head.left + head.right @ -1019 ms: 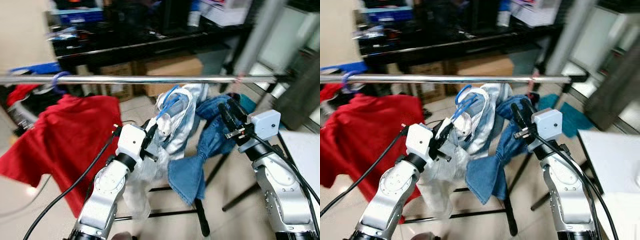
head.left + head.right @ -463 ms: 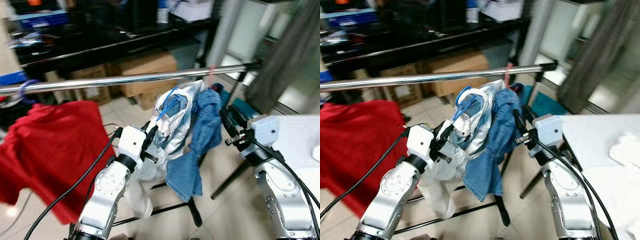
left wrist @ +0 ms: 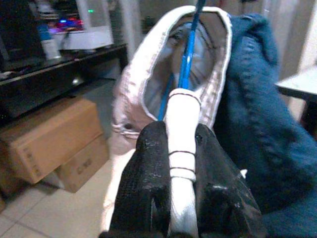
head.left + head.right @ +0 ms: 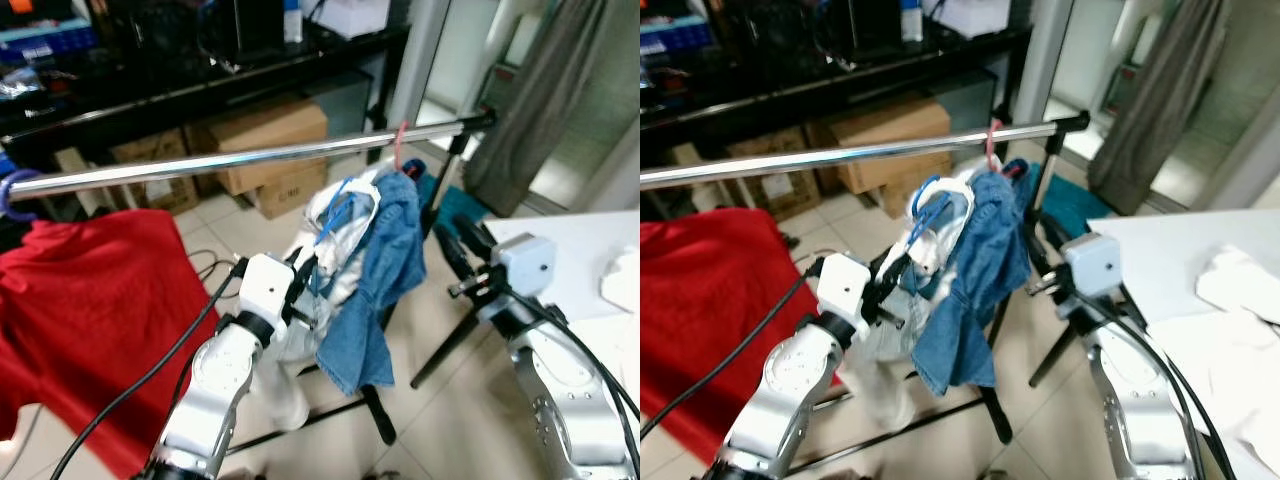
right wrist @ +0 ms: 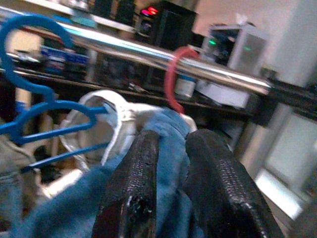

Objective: Hang hanger

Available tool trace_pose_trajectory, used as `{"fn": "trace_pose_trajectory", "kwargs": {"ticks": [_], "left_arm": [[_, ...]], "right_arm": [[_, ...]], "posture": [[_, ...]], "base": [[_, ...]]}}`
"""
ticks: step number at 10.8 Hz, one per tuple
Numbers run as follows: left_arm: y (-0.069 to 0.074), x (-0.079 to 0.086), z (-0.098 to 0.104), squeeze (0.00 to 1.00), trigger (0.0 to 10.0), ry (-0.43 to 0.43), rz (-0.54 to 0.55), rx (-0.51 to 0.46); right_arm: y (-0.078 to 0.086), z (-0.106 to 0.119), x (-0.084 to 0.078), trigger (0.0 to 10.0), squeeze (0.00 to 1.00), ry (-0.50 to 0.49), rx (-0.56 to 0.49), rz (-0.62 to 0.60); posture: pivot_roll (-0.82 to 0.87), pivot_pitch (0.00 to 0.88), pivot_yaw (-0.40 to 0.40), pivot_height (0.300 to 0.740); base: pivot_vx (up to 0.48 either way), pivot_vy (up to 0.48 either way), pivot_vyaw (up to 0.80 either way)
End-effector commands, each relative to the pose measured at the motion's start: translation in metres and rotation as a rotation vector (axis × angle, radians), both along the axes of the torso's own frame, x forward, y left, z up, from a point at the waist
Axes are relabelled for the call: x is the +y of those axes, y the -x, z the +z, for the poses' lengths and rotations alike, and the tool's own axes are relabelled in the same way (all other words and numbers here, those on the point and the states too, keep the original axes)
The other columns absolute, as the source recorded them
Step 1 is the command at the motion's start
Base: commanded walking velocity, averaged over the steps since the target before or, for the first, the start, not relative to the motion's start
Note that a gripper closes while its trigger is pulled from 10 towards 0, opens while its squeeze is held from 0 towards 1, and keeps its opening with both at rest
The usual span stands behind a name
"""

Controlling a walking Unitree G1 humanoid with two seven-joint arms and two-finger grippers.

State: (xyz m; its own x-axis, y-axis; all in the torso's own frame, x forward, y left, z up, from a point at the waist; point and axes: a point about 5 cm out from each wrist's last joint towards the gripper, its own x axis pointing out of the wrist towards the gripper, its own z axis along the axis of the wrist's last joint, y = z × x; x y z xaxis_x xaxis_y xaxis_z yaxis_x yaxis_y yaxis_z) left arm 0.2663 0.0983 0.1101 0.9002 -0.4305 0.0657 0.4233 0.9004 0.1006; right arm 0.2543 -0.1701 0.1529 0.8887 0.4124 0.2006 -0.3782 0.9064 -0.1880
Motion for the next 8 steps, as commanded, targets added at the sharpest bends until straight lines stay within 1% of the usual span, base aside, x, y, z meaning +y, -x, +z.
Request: {"fn": "trace_pose_trajectory", "kwargs": {"ticks": [1, 2, 3, 4, 6, 8], "left_arm": [[-0.004, 0.003, 0.014, 0.00, 0.0, 0.066, 0.039, -0.052], [-0.004, 0.010, 0.014, 0.00, 0.0, 0.122, 0.112, -0.042], [-0.005, 0.016, 0.012, 0.00, 0.0, 0.151, 0.157, -0.027], [-0.006, 0.019, 0.011, 0.00, 0.0, 0.162, 0.177, -0.016], [-0.007, 0.022, 0.008, 0.00, 0.0, 0.167, 0.201, -0.002], [-0.007, 0.021, 0.008, 0.00, 0.0, 0.134, 0.191, -0.010]], "right_arm": [[0.004, 0.002, 0.003, 10.0, 0.00, 0.007, -0.011, 0.036], [0.005, 0.001, 0.004, 10.0, 0.00, 0.031, -0.004, 0.063], [0.005, 0.001, 0.004, 10.0, 0.00, 0.042, -0.004, 0.076], [0.004, 0.001, 0.004, 10.0, 0.00, 0.042, -0.003, 0.080], [0.003, 0.001, 0.005, 10.0, 0.00, 0.046, -0.002, 0.095], [0.004, 0.000, 0.005, 10.0, 0.00, 0.045, 0.003, 0.099]], "posture": [[0.05, 0.000, -0.022, 0.723], [0.06, 0.000, -0.026, 0.723], [0.06, 0.000, -0.031, 0.723], [0.07, 0.000, -0.036, 0.723], [0.07, 0.000, -0.036, 0.723], [0.07, 0.004, -0.036, 0.723]], "base": [[0.000, 0.000, 0.00], [0.000, 0.000, 0.00], [0.000, 0.000, 0.00], [0.000, 0.000, 0.00], [0.000, 0.000, 0.00], [0.000, 0.000, 0.00]]}}
